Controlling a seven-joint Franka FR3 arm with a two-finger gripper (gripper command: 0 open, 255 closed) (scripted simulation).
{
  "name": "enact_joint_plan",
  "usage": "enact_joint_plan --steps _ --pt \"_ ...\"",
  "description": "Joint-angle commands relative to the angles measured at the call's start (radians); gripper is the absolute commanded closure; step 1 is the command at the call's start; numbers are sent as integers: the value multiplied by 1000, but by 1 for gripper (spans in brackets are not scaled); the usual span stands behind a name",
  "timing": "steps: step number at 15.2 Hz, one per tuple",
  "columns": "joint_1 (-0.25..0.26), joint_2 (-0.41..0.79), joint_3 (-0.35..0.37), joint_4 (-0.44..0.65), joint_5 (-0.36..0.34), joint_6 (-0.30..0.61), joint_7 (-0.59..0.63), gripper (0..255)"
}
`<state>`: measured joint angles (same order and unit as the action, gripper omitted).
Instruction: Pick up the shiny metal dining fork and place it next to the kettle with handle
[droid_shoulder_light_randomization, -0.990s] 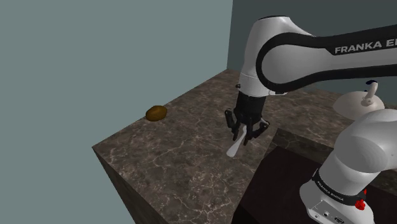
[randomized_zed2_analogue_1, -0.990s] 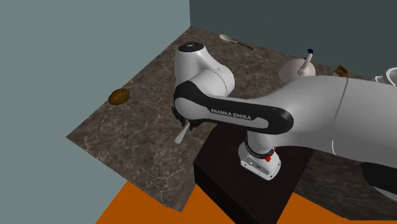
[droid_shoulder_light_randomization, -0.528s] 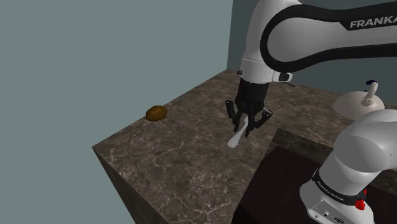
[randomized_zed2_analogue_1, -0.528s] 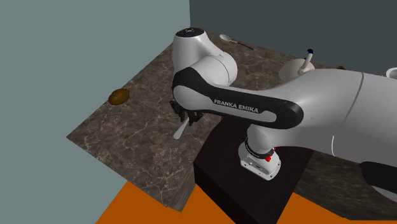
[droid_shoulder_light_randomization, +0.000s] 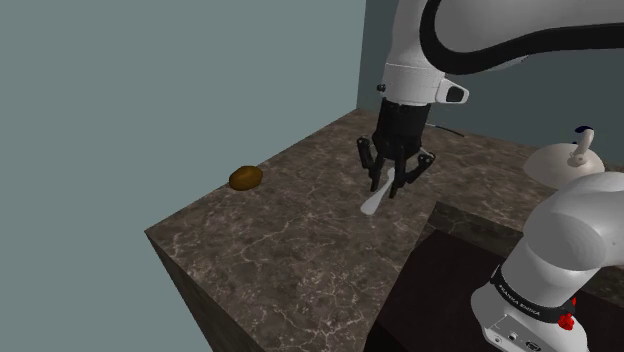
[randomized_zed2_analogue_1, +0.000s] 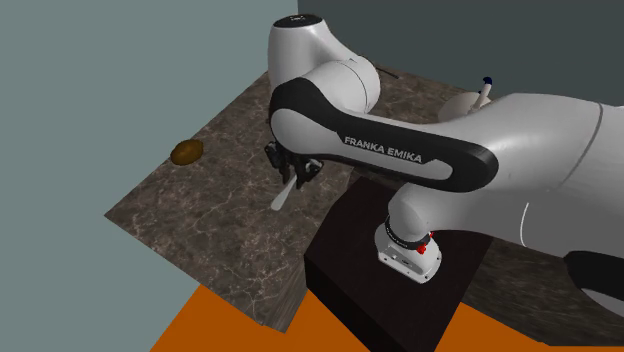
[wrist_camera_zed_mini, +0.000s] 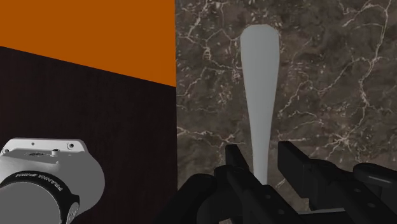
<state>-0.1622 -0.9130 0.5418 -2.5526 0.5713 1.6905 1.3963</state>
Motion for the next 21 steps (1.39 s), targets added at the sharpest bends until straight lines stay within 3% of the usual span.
enact_joint_plan --steps 1,11,21 --pt "-3 0 -11 26 -10 -26 7 255" --pt "-18 20 -56 157 -53 -136 31 255" --pt "-30 -182 -329 3 -239 -264 -168 255"
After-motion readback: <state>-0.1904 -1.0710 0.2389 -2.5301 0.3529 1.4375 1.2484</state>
